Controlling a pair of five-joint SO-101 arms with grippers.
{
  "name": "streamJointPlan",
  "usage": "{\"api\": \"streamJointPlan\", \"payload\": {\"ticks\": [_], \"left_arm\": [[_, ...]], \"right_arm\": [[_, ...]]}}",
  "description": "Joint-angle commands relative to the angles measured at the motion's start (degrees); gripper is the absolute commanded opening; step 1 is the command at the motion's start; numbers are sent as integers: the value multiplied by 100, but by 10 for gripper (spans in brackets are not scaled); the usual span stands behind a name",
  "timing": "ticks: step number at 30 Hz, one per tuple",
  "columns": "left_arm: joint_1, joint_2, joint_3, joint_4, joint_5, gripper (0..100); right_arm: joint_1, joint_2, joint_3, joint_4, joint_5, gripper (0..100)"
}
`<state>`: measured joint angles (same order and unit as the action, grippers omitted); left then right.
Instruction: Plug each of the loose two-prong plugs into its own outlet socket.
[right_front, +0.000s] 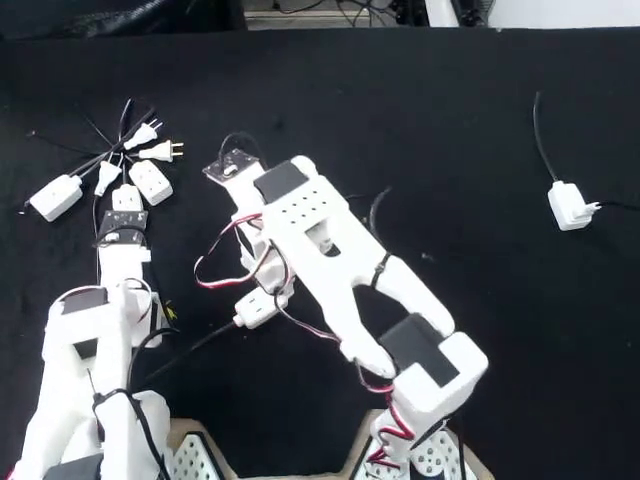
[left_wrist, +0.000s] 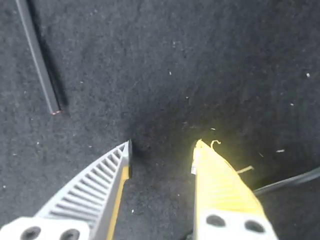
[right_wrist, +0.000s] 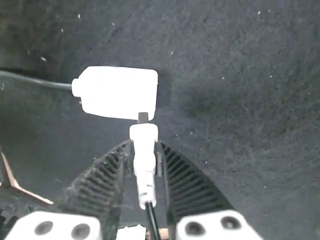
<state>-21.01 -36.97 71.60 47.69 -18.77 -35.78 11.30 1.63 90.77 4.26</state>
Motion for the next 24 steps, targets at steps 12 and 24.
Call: {"api": "streamJointPlan", "payload": {"ticks": [12, 24], "left_arm": [[171, -677, 470, -70, 62, 209], [171, -923, 567, -70, 62, 209]], "right_arm": [[53, 866, -1516, 721, -18, 10], [53, 1059, -1543, 589, 457, 11]]}}
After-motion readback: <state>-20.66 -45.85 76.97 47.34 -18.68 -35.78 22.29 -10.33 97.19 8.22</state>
